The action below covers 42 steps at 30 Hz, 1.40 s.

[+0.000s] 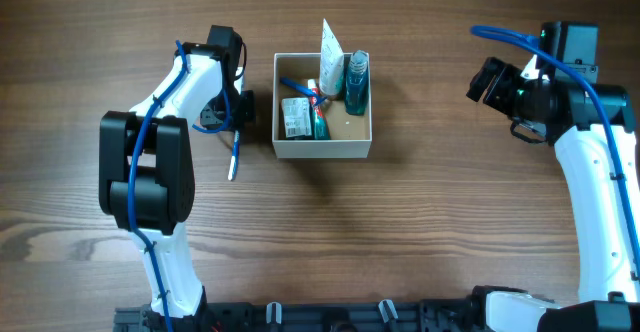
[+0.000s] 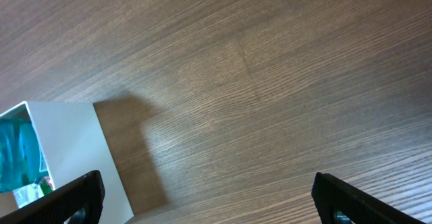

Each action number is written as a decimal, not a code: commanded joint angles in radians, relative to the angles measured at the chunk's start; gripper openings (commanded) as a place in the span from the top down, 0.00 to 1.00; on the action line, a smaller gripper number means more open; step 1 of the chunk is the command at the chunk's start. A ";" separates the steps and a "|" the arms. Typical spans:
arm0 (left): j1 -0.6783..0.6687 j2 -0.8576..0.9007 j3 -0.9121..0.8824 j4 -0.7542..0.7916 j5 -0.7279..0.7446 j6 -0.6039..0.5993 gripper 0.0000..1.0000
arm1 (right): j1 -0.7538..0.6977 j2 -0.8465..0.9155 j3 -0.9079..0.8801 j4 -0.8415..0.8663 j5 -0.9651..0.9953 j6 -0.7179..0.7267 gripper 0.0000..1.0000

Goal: Pack container
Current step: 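Grasp the blue-white toothbrush with the left gripper, then place the toothbrush into the box and release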

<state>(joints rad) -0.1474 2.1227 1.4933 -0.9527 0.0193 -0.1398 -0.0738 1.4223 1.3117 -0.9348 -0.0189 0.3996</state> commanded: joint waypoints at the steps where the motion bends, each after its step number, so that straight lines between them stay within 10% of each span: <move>1: 0.005 0.017 -0.023 -0.017 -0.002 0.005 0.96 | -0.002 0.001 0.006 0.003 -0.005 -0.004 0.00; 14: -0.002 -0.215 0.174 -0.261 0.059 -0.014 0.96 | -0.002 0.001 0.006 0.003 -0.005 -0.005 0.00; 36: -0.243 -0.177 0.175 0.016 0.103 -0.291 0.96 | -0.002 0.001 0.006 0.003 -0.006 -0.004 0.00; 40: -0.243 -0.188 0.176 -0.008 0.103 -0.291 0.50 | -0.002 0.001 0.006 0.003 -0.005 -0.005 0.00; 42: -0.234 -0.212 0.176 -0.028 0.103 -0.291 0.46 | -0.002 0.001 0.006 0.004 -0.005 -0.004 0.00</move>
<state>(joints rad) -0.3901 1.9488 1.6714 -0.9604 0.1062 -0.4168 -0.0738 1.4223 1.3117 -0.9348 -0.0189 0.3996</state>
